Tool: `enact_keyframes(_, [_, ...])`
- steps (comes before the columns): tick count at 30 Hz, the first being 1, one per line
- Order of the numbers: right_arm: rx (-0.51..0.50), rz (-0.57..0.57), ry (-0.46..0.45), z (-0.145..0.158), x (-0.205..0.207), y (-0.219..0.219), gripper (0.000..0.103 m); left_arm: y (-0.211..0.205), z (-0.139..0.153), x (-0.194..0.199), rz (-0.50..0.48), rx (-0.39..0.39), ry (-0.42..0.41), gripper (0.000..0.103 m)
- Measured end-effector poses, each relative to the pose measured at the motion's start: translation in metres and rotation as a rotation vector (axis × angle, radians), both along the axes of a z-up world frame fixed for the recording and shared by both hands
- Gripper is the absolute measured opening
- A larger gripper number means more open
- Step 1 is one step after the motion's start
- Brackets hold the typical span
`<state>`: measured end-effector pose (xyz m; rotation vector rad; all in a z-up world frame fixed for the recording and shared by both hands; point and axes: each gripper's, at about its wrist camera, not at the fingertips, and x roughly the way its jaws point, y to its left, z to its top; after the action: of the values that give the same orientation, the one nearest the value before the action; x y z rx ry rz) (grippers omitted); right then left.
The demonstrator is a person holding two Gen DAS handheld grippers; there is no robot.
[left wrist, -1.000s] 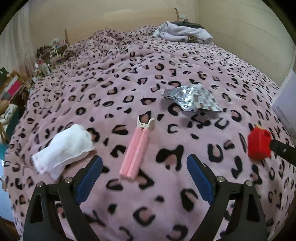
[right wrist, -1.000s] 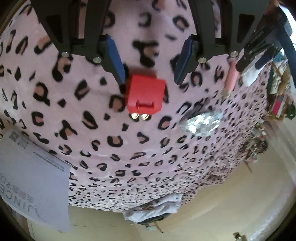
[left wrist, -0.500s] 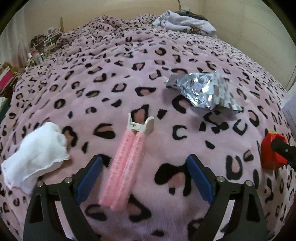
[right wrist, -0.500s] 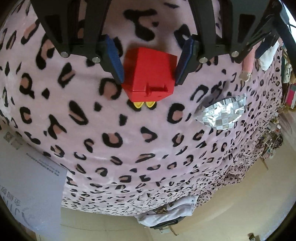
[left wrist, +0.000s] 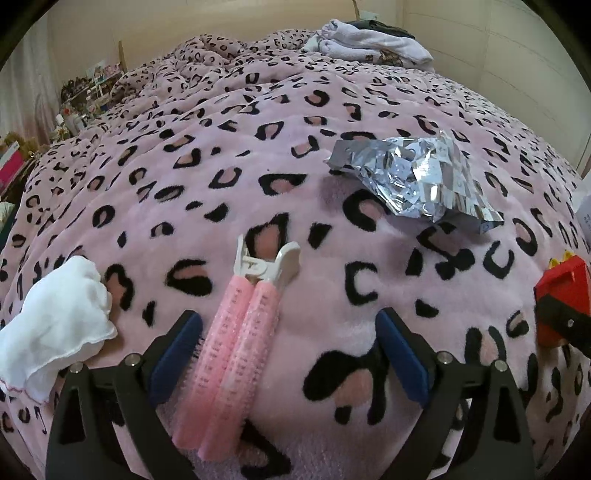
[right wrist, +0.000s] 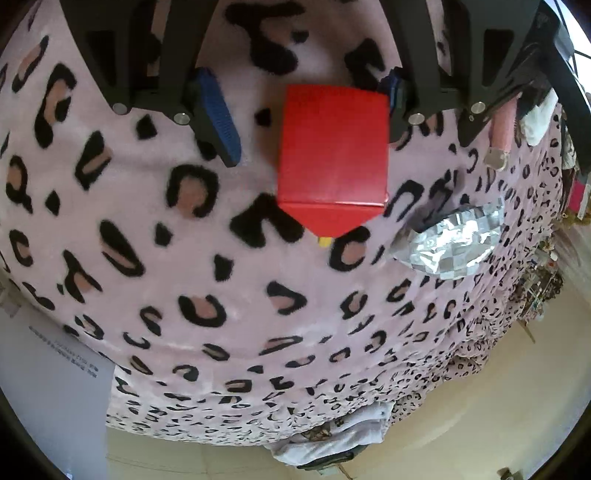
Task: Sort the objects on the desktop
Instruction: 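Close the left tool on the pink hair roller while the right tool grips the red box, then lift and carry the pink hair roller and red box toward the paper bag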
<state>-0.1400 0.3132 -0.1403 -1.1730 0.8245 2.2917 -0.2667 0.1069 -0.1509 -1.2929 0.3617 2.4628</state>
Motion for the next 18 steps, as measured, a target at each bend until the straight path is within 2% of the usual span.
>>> enact_keyframes(1, [0.005, 0.007, 0.002, 0.000, 0.000, 0.000, 0.067, 0.000, 0.000, 0.001, -0.003, 0.006, 0.001, 0.093])
enact_keyframes(2, [0.009, 0.015, 0.003, -0.001, -0.001, 0.000, 0.066, 0.001, 0.001, 0.002, -0.007, 0.012, 0.002, 0.086])
enact_keyframes(4, [0.019, 0.029, 0.005, -0.001, -0.002, 0.000, 0.060, 0.001, 0.002, 0.005, -0.012, 0.018, 0.004, 0.076])
enact_keyframes(6, [0.022, 0.048, 0.014, 0.000, -0.002, 0.001, 0.041, 0.002, 0.004, 0.010, -0.018, 0.016, 0.021, 0.061])
enact_keyframes(7, [0.021, 0.060, 0.020, 0.000, -0.002, 0.001, 0.041, 0.003, 0.006, 0.013, -0.022, 0.014, 0.027, 0.056])
enact_keyframes(9, [0.014, 0.075, 0.035, 0.002, -0.001, 0.002, 0.041, 0.002, 0.010, 0.017, -0.015, 0.015, 0.036, 0.038])
enact_keyframes(10, [0.010, 0.080, 0.041, 0.003, 0.000, 0.002, 0.041, 0.001, 0.013, 0.019, -0.012, 0.016, 0.041, 0.034])
enact_keyframes(14, [0.009, 0.104, 0.065, 0.010, 0.004, 0.002, 0.041, -0.010, 0.020, 0.023, 0.023, 0.061, 0.027, 0.026])
enact_keyframes(18, [0.035, 0.146, 0.077, 0.022, 0.010, -0.006, 0.041, -0.021, 0.026, 0.029, 0.061, 0.093, 0.024, 0.025])
